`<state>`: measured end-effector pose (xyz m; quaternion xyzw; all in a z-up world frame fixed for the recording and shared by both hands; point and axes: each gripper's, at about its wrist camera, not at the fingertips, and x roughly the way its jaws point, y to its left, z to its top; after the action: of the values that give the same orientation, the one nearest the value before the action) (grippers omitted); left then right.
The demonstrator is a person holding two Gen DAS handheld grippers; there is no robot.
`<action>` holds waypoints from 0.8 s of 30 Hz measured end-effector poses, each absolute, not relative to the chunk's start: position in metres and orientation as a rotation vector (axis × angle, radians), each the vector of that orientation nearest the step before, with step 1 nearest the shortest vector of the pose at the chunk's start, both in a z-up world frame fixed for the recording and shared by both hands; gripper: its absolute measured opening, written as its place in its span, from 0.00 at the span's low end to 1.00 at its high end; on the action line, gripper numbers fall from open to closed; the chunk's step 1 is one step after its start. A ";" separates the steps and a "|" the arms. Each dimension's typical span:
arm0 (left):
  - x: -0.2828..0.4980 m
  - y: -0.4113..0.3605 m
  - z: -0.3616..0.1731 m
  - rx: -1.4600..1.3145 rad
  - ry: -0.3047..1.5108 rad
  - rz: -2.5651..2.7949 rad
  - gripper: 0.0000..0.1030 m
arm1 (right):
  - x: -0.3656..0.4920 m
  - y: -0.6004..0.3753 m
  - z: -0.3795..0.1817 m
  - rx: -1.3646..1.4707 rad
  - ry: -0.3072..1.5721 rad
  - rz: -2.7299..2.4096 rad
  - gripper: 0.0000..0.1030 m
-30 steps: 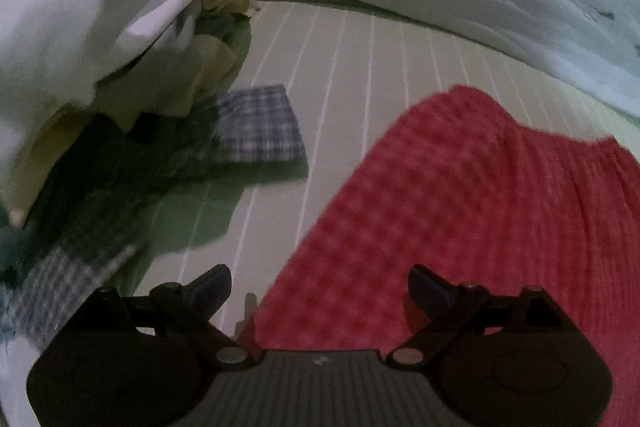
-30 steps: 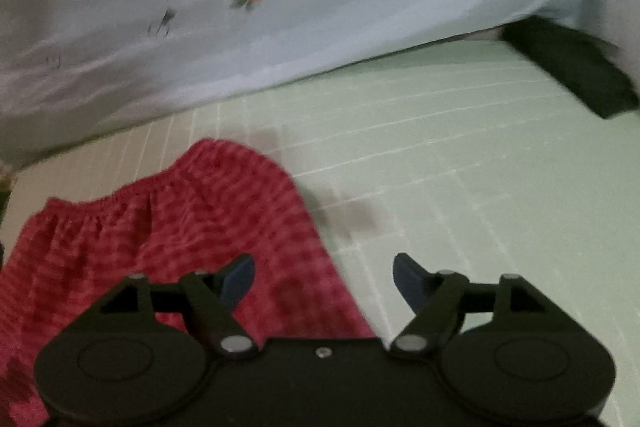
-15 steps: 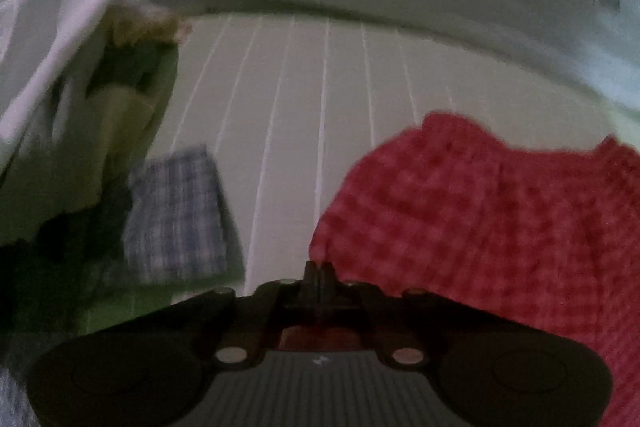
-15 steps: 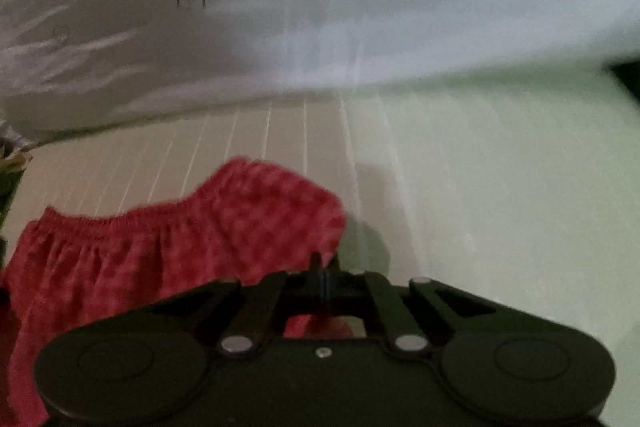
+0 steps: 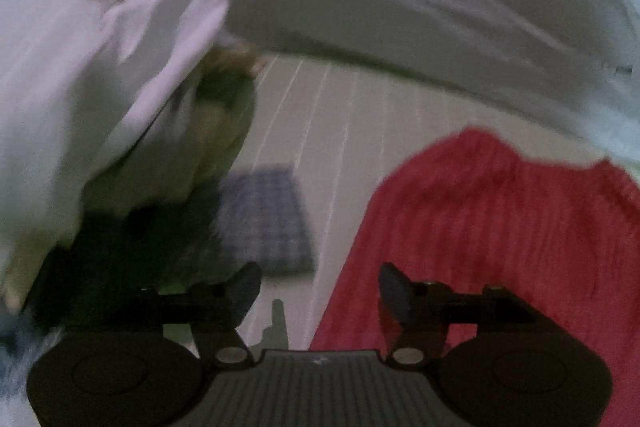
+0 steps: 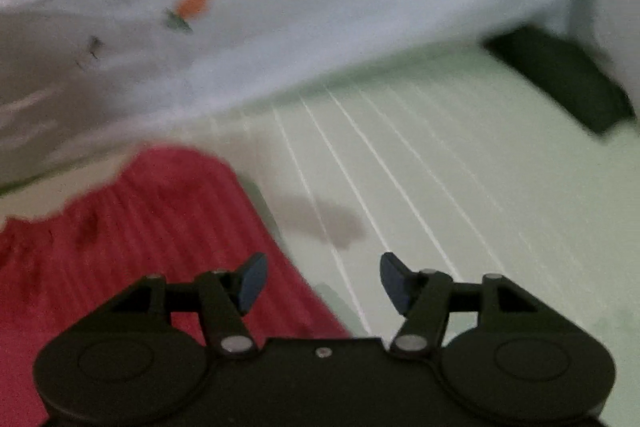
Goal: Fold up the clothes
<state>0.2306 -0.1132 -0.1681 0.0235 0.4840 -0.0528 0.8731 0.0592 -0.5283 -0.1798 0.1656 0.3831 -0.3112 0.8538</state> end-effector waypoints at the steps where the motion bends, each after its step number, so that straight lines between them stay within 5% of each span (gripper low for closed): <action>1: 0.223 -0.108 -0.170 0.055 1.024 -0.103 0.66 | 0.049 -0.528 -0.184 0.362 0.821 -0.666 0.62; 7: 0.189 -0.084 -0.175 0.030 1.098 -0.070 0.66 | 0.010 -0.516 -0.201 0.378 0.873 -0.690 0.60; 8: 0.184 -0.081 -0.176 0.025 1.108 -0.066 0.66 | 0.008 -0.513 -0.200 0.373 0.874 -0.682 0.52; 11: 0.178 -0.076 -0.177 0.002 1.119 -0.062 0.66 | 0.010 -0.508 -0.193 0.352 0.921 -0.612 0.01; 16: 0.171 -0.067 -0.179 -0.038 1.131 -0.059 0.66 | -0.019 -0.512 -0.171 0.396 0.852 -0.764 0.02; 19: 0.167 -0.064 -0.181 -0.066 1.141 -0.067 0.66 | -0.031 -0.513 -0.179 0.402 0.920 -0.829 0.22; 21: 0.163 -0.068 -0.183 -0.074 1.144 -0.101 0.66 | -0.037 -0.505 -0.177 0.373 0.921 -0.849 0.58; 24: 0.155 -0.077 -0.186 -0.066 1.147 -0.146 0.66 | -0.053 -0.493 -0.166 0.387 0.851 -0.858 0.85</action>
<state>0.1552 -0.0772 -0.1861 -0.0313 0.5418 -0.0690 0.8371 -0.0527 -0.4931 -0.1656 0.1807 0.3973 -0.4009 0.8055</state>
